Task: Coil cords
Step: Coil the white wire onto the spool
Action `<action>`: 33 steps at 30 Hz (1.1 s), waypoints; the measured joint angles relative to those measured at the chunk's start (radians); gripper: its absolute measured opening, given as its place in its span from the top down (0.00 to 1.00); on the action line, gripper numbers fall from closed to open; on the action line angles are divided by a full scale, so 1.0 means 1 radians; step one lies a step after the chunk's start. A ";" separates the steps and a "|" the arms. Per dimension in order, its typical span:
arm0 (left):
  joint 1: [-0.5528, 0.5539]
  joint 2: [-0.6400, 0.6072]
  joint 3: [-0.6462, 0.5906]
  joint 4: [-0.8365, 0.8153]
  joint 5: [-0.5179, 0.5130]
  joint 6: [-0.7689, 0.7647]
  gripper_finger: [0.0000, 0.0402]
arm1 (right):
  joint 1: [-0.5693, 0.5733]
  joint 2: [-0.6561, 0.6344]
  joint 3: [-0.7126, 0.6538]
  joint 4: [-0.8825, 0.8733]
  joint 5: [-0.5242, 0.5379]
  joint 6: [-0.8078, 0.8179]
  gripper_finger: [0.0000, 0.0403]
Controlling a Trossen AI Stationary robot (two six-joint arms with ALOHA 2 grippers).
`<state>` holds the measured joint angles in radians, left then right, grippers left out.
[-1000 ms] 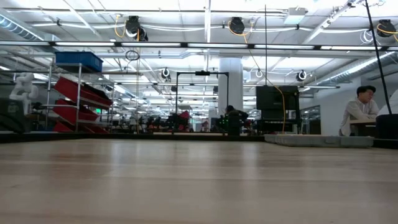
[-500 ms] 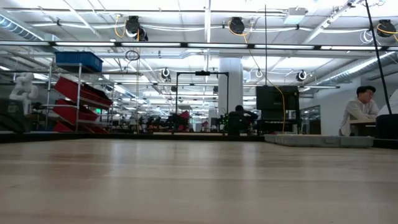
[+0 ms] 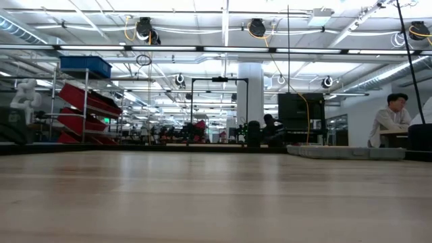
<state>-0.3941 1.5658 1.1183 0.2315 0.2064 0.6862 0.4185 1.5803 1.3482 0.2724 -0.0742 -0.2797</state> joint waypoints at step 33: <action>-0.004 -0.001 0.000 0.001 0.221 -0.087 1.00 | -0.092 -0.080 0.000 -0.028 -0.291 0.388 0.74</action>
<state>-0.3980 1.5650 1.1183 0.2327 0.4274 0.5994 0.3268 1.5007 1.3487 0.2447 -0.3652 0.1081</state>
